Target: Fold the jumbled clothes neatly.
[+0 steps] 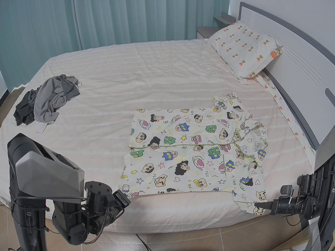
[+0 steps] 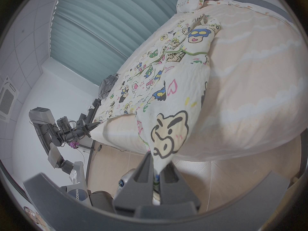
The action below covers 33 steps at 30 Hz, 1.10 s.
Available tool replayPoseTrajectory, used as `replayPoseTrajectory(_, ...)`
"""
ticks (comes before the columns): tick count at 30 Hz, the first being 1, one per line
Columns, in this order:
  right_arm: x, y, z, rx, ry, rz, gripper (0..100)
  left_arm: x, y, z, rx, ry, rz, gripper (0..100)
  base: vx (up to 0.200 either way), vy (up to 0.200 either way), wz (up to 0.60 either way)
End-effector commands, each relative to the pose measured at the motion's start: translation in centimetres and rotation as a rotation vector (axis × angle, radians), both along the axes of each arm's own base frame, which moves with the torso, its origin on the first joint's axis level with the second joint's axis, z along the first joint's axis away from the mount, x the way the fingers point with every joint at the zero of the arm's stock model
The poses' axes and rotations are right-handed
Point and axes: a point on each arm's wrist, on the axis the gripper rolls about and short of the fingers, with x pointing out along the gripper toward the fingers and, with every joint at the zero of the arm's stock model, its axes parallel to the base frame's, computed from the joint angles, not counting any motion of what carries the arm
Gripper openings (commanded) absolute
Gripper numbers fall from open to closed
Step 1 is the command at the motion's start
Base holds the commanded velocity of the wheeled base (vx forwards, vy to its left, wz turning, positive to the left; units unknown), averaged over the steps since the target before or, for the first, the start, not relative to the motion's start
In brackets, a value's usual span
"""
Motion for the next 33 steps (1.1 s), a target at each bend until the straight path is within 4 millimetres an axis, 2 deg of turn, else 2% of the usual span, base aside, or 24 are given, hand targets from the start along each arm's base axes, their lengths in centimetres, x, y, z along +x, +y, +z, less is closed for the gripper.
replayPoseTrajectory(1,-0.8,-0.2,1.0,-0.006,0.014,-0.015,0,-0.7,0.0,-0.2,0.039,0.015,-0.032,0,0.000,0.000,0.00)
replayPoseTrajectory(14,-2.3,-1.0,0.9,-0.007,0.111,-0.023,0,-2.3,-0.1,-0.3,0.076,0.052,-0.078,0,0.000,0.000,0.00)
replayPoseTrajectory(23,-3.5,-0.8,2.0,-0.006,0.160,-0.011,0,-3.0,-0.2,-0.6,0.091,0.075,-0.095,0,0.000,0.000,0.00)
replayPoseTrajectory(33,-4.9,-0.5,2.8,0.000,0.232,0.011,0,-4.8,-0.2,-1.2,0.128,0.135,-0.139,0,0.000,0.000,0.00)
